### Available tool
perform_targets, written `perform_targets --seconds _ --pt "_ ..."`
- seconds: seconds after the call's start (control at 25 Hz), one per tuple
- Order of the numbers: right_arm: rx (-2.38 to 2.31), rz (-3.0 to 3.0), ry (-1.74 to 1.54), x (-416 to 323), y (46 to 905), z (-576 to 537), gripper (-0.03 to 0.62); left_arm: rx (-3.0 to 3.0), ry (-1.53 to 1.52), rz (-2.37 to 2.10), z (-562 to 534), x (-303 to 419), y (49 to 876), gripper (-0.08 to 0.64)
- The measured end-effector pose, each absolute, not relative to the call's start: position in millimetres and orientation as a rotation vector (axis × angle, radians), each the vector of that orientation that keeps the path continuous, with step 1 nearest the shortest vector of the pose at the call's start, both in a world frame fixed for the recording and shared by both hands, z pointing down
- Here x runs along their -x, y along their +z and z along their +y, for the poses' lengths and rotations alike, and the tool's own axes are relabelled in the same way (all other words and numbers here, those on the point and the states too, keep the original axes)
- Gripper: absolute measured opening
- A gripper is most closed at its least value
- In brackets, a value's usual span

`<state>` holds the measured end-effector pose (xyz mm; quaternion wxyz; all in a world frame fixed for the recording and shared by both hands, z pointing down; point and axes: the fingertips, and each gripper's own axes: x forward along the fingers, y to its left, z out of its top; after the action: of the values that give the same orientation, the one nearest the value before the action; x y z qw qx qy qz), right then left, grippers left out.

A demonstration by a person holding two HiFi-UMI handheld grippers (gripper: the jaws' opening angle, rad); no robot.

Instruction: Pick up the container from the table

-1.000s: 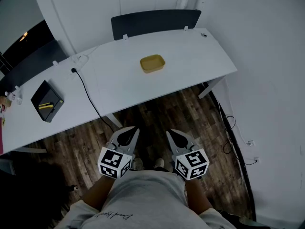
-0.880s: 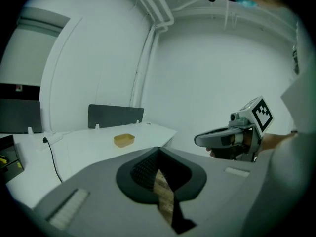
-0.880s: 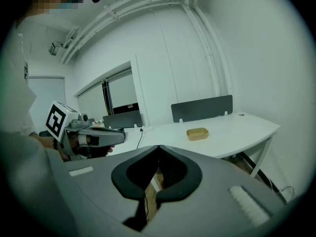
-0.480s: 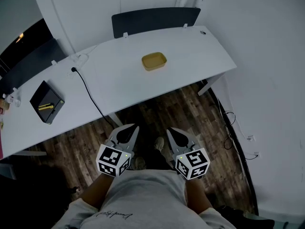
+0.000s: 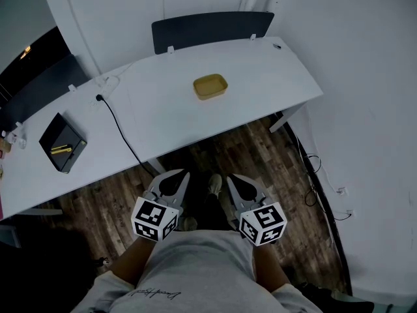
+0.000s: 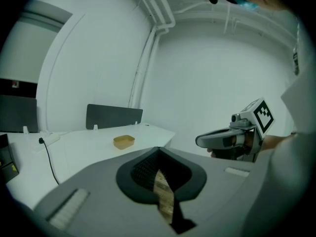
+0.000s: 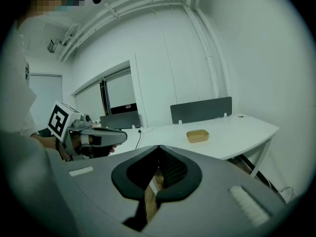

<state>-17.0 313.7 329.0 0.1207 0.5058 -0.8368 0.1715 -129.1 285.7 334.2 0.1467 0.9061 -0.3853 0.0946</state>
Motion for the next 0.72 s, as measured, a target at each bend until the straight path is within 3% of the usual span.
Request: perform_targets --seconds 0.72 --pt "-1.432 -2.476 0.512 -13 348 237 0.015 -2.561 0.255 -1.181 212 105 351 0.0"
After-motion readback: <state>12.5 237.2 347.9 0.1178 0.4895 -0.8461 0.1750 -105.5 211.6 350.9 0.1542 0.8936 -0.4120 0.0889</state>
